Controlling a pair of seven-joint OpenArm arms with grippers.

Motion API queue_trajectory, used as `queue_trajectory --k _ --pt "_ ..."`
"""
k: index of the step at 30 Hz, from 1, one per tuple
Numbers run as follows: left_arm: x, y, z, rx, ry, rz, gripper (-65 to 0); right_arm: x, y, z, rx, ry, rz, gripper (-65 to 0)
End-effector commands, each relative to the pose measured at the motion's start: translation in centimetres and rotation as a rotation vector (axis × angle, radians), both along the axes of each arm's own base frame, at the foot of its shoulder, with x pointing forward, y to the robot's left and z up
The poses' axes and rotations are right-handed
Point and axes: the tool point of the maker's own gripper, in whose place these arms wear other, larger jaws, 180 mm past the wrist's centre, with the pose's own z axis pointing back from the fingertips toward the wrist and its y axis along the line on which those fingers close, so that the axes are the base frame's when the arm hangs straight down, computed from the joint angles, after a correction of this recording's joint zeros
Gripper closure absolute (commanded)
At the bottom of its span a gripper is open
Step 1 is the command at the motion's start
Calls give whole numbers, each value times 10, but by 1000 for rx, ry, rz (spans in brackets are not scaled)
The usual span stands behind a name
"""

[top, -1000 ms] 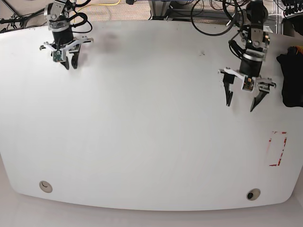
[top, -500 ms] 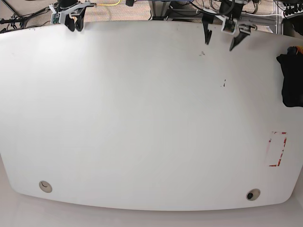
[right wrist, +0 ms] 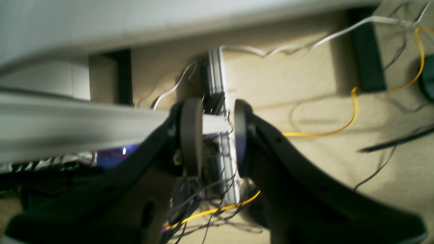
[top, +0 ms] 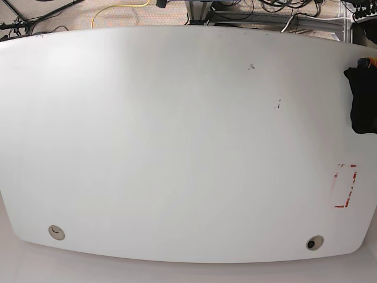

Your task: Fold the T-shirt properly

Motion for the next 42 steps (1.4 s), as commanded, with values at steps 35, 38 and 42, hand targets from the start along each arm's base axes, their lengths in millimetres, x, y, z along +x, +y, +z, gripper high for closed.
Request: queue_trajectory --k 35,38,42 --pt "-45 45 -224 56 657 125 -414 -31 29 -193 15 513 133 -159" --pt "-35 44 -227 57 696 130 -414 -28 32 -197 17 528 126 -159" --pt "-15 46 -229 65 721 134 -414 -22 28 -202 -20 550 139 -160"
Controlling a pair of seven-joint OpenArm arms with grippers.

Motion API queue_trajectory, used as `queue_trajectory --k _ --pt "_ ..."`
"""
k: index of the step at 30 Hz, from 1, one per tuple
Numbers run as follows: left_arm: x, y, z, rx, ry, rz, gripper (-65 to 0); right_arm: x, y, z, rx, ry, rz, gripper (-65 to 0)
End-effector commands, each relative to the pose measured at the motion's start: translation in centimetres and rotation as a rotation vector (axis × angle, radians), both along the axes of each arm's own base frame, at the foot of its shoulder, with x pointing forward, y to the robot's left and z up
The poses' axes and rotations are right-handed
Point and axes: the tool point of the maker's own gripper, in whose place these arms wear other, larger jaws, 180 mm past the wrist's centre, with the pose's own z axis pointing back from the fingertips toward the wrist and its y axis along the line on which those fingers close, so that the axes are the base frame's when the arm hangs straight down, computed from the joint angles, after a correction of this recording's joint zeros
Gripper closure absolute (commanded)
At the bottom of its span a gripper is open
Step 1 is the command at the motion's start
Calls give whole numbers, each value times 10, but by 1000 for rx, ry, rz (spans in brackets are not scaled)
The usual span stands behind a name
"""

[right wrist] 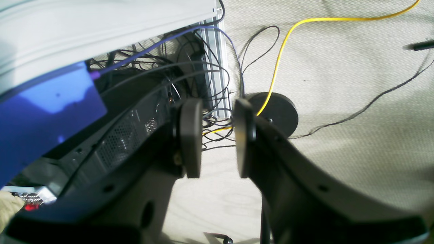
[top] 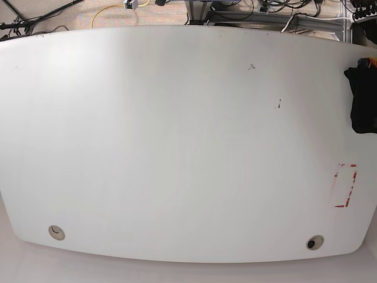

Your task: Fold the T-shirt properly

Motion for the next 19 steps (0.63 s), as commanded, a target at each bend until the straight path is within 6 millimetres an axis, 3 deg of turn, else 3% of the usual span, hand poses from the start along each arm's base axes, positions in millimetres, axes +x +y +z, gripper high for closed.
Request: queue_trajectory --k 1,4,8,19 --pt "8 3 0 9 4 1 -414 -5 -4 -2 -24 24 30 -160" --pt "8 5 -1 19 23 -2 -414 -5 -7 -5 -59 41 73 -160" --pt "28 17 -2 83 -6 -2 -415 -4 -4 -6 -74 45 106 -160" --pt "30 21 -2 108 -12 -2 -419 1 2 -6 -61 34 106 -160"
